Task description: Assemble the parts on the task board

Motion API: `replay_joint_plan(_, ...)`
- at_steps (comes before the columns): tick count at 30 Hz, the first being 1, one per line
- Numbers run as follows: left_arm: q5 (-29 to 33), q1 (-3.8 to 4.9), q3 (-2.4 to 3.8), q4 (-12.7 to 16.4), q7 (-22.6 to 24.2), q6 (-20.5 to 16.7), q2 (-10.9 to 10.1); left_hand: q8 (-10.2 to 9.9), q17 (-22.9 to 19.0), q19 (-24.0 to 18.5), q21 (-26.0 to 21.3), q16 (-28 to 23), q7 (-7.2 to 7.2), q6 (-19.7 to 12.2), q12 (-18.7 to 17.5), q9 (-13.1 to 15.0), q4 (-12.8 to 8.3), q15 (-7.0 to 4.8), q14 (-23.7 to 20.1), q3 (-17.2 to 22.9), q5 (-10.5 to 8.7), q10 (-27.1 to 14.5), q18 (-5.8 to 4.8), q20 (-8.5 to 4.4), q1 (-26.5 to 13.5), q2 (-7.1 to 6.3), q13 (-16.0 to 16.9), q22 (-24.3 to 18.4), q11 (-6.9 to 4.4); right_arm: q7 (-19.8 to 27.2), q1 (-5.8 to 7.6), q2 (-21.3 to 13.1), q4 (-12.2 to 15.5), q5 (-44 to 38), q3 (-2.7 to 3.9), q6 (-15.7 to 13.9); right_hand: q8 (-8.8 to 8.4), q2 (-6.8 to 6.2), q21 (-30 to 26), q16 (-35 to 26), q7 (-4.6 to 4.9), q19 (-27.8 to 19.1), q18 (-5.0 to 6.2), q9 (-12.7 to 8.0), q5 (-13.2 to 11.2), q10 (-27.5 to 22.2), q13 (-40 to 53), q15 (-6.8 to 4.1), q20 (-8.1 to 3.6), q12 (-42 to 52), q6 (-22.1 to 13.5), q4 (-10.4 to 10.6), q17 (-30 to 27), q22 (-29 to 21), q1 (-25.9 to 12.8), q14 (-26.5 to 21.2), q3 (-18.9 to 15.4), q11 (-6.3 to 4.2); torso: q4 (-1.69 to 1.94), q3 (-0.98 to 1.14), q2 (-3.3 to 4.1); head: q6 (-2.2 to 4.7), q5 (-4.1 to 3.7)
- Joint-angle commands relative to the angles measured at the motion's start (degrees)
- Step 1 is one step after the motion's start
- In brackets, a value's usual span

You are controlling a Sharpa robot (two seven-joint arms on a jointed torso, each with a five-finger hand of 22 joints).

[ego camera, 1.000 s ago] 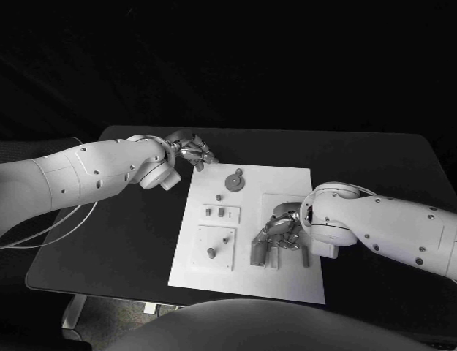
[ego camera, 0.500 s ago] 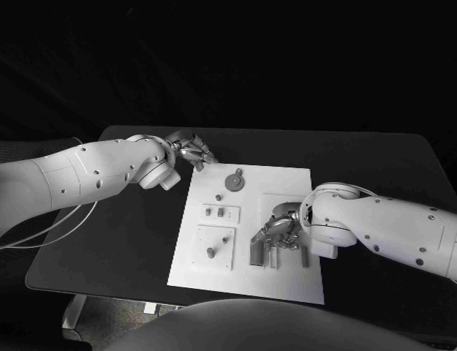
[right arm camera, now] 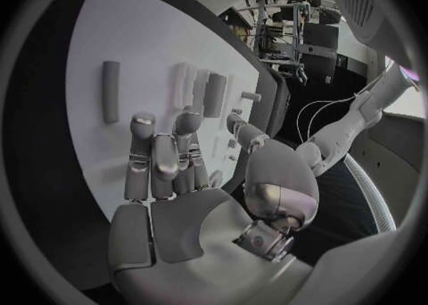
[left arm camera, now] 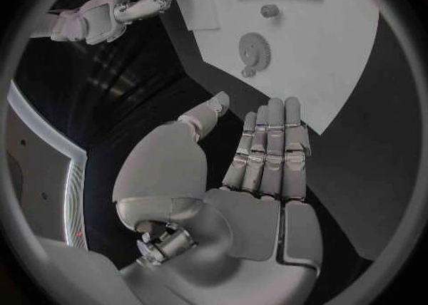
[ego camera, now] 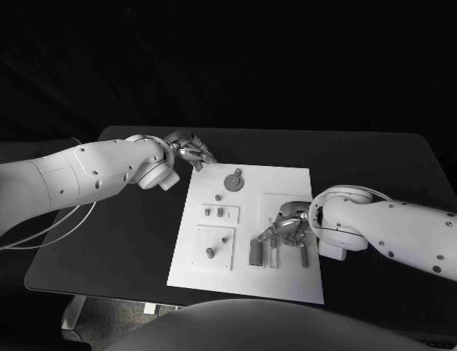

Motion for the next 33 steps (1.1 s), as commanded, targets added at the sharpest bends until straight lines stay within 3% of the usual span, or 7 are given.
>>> replay_joint_plan(1, -0.12, 0.06, 0.03, -0.1, 0.73, -0.07, -0.03, -0.36, 0.06, 0.2, -0.21, -0.34, 0.06, -0.16, -0.05, 0.01, 0.22, 0.0, 0.34, 0.02, -0.1, -0.32, 0.56, -0.08, 0.41, 0.01, -0.06, 0.05, 0.12, 2.26, 0.88, -2.07, 1.91, -3.76, 0.06, -3.19, -0.01, -0.04, 0.05, 0.02, -0.05, 0.04, 1.61, 0.12, -0.3, -0.21, 0.12, -0.17, -0.39, 0.25, -0.52, -0.36, 0.04, 0.73, 0.99, 0.19, -0.15, 0.24, 0.0, 0.01, 0.0, 0.0, -0.16)
replay_joint_plan(9, -0.1, 0.06, 0.03, -0.05, 0.94, -0.41, -0.25, -0.35, 0.11, 0.22, -0.21, -0.35, 0.06, -0.14, 0.02, 0.01, 0.26, 0.0, 0.37, 0.0, -0.1, -0.26, 0.56, -0.07, 0.37, 0.01, -0.05, 0.07, 0.1, 0.97, 2.33, -7.67, 5.9, -4.37, 0.18, -3.24, 0.13, 0.67, 0.15, 0.04, -0.06, 0.16, 1.61, 0.29, -0.31, -0.07, 0.14, -0.16, -0.46, 0.33, -0.51, -0.99, 0.13, 0.72, 1.83, 0.47, -0.58, 0.23, -0.01, 0.01, -0.01, 0.0, -0.78)
replay_joint_plan(15, -0.1, 0.06, 0.02, 0.08, 0.83, -0.5, -0.4, -0.33, 0.16, 0.25, -0.2, -0.36, 0.04, -0.1, 0.08, 0.02, 0.31, -0.01, 0.41, -0.02, -0.1, -0.2, 0.57, -0.07, 0.33, 0.0, -0.05, 0.09, 0.07, -1.03, 2.48, -12.36, 8.43, -3.98, 0.13, 0.17, 0.56, 2.3, 0.28, 0.15, -0.29, 0.18, 1.61, 0.56, -0.27, 0.22, 0.06, -0.02, -0.44, 0.36, 0.13, -2.19, 0.71, 0.73, 2.53, 1.12, -1.49, -0.01, -0.01, 0.01, 0.0, 0.0, -0.89)
replay_joint_plan(18, -0.1, 0.06, 0.01, 0.24, 0.72, -0.49, -0.62, -0.32, 0.18, 0.26, -0.2, -0.37, 0.04, -0.08, 0.1, 0.02, 0.33, -0.01, 0.42, -0.03, -0.1, -0.18, 0.57, -0.08, 0.31, -0.03, -0.05, 0.1, 0.07, -1.94, 2.48, -13.75, 8.31, -3.98, 0.1, 2.96, 0.63, 2.86, 0.3, 0.19, -0.36, 0.12, 1.61, 0.59, -0.23, 0.33, 0.0, 0.08, -0.39, 0.35, 0.28, -2.71, 0.93, 0.74, 2.67, 1.32, -1.86, -0.06, -0.01, 0.02, 0.01, 0.0, -0.88)
replay_joint_plan(21, -0.1, 0.06, 0.0, 0.36, 0.7, -0.43, -0.78, -0.31, 0.21, 0.26, -0.2, -0.37, 0.03, -0.06, 0.12, 0.03, 0.35, -0.02, 0.43, -0.03, -0.1, -0.16, 0.58, -0.08, 0.29, -0.03, -0.05, 0.11, 0.06, -2.2, 2.45, -14.43, 7.93, -3.98, 0.05, 3.63, 0.61, 3.58, 0.31, 0.19, -0.36, 0.03, 1.61, 0.58, -0.25, 0.38, -0.06, 0.17, -0.32, 0.3, 0.29, -3.18, 0.9, 0.75, 2.65, 1.3, -2.24, -0.05, -0.01, 0.06, 0.01, 0.0, -1.13)
replay_joint_plan(25, -0.1, 0.06, -0.01, 0.4, 0.74, -0.44, -0.87, -0.3, 0.25, 0.29, -0.2, -0.38, 0.02, -0.02, 0.18, 0.03, 0.41, -0.03, 0.46, -0.04, -0.1, -0.11, 0.59, -0.09, 0.26, -0.02, -0.04, 0.12, 0.03, -2.58, 1.43, -14.75, 7.35, -6.67, 0.02, 3.42, 0.59, 4.72, 0.33, 0.19, -0.35, -0.15, 1.61, 0.54, -0.25, 0.46, -0.18, 0.34, -0.19, 0.22, 0.33, -4.2, 0.89, 0.78, 2.72, 1.29, -2.81, -0.03, -0.01, 0.02, 0.0, 0.0, -1.29)
replay_joint_plan(33, -0.1, 0.06, -0.01, 0.49, 0.78, -0.43, -0.78, -0.31, 0.3, 0.32, -0.2, -0.39, 0.01, -0.02, 0.24, 0.03, 0.46, -0.04, 0.5, -0.04, -0.1, -0.04, 0.6, -0.1, 0.22, -0.03, -0.03, 0.14, 0.0, -2.77, -0.74, -13.26, 6.35, -9.16, -0.08, 2.81, 0.69, 5.06, 0.39, 0.29, -0.42, -0.14, 1.61, 0.56, -0.25, 0.64, -0.22, 0.43, -0.12, 0.25, 0.61, -4.57, 1.42, 0.79, 2.49, 1.66, -3.13, -0.09, 0.0, 0.02, 0.01, 0.0, -1.41)
